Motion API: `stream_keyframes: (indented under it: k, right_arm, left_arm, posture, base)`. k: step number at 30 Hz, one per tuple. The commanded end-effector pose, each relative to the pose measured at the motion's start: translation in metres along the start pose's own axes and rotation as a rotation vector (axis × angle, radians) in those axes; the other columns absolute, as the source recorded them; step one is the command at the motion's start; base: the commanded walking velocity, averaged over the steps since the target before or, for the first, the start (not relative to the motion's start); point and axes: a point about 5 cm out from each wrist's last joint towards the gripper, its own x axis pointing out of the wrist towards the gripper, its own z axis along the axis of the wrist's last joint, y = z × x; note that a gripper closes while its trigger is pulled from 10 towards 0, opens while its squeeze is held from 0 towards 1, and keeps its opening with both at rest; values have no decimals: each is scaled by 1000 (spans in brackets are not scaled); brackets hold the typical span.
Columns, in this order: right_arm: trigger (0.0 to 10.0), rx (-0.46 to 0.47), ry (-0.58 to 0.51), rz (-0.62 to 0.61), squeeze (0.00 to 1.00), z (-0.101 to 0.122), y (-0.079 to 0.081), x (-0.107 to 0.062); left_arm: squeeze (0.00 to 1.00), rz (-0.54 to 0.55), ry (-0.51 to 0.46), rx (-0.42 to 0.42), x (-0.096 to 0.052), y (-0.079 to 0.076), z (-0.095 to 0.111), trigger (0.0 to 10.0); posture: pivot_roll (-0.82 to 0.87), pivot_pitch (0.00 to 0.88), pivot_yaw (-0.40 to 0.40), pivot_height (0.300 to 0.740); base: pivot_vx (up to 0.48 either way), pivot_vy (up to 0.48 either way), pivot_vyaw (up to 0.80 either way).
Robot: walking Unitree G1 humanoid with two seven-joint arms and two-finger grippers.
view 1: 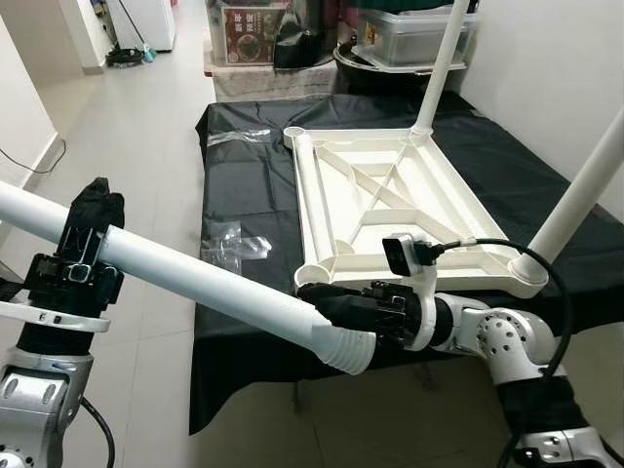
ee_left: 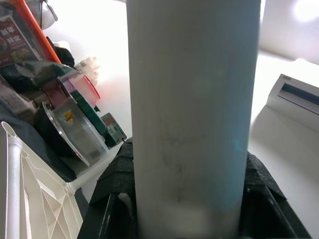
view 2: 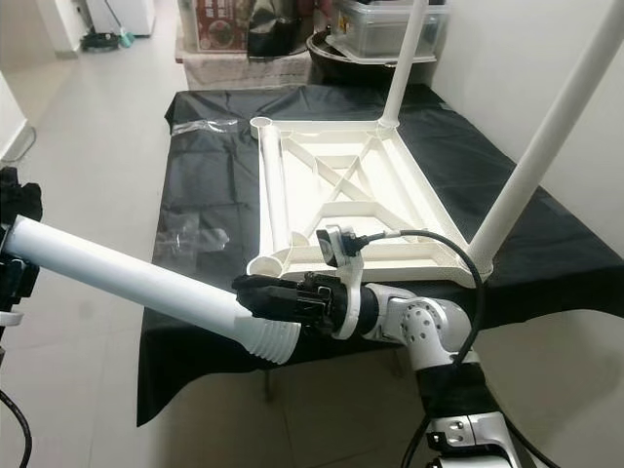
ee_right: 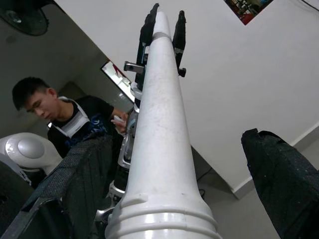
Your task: Building children table
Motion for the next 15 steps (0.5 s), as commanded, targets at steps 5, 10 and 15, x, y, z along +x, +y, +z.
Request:
stream_keyframes:
  k: [5, 10, 15]
  right_arm:
    - [10000, -13, -2, -105, 494, -4, -10, -13]
    - [10000, -4, -11, -160, 0, -7, -16, -20]
    - [10000, 2, -17, -230, 0, -12, -24, -28]
  left_arm:
    - [0, -1, -26, 7, 5, -1, 7, 10000]
    - [0, -5, -29, 15, 8, -3, 9, 10000]
    - [0, -10, -39, 31, 9, -5, 13, 10000]
  posture:
    - [41, 52, -3, 740]
    - [48, 50, -8, 740]
    - [46, 49, -12, 740]
  base:
    - [0, 0, 0]
    - [0, 0, 0]
    - [0, 0, 0]
